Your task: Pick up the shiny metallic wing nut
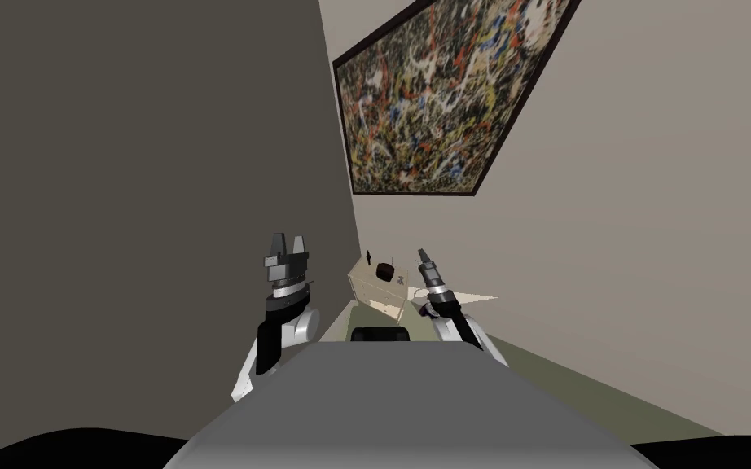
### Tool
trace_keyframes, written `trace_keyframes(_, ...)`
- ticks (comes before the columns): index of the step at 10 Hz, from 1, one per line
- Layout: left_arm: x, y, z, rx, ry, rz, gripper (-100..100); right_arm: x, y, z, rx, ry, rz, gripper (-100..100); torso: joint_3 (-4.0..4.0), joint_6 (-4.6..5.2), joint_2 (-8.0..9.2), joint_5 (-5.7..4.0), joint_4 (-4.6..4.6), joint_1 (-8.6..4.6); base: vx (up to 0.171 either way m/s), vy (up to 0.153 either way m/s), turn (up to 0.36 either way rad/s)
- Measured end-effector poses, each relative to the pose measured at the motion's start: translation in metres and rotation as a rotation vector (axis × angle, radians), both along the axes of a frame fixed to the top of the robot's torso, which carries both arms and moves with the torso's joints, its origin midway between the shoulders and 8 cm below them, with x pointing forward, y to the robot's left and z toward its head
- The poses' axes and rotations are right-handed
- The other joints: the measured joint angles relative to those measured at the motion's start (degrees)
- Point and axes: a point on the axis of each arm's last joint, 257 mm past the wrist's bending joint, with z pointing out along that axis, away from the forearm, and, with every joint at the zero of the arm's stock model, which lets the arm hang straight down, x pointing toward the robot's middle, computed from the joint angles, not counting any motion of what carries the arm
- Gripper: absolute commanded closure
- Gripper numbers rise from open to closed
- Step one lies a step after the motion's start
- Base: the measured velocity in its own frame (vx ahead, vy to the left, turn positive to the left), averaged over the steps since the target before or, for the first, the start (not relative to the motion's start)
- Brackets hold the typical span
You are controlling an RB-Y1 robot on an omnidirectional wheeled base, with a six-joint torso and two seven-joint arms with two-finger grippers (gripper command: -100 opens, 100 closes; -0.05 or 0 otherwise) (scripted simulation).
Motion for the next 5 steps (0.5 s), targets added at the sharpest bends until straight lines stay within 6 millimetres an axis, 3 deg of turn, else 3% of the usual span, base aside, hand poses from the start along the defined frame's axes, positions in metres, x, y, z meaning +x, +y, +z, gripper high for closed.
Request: trace_keyframes(5, 0.000, 0.000, 0.000, 0.000, 0.000, 0.000, 0, -0.009, 0.041, -0.073, -0.276, 0.124, 0.083, -100, -0.06, 0.03, -0.11, -0.02, -0.02, -0.13, -0.060, 0.045, 0.122)
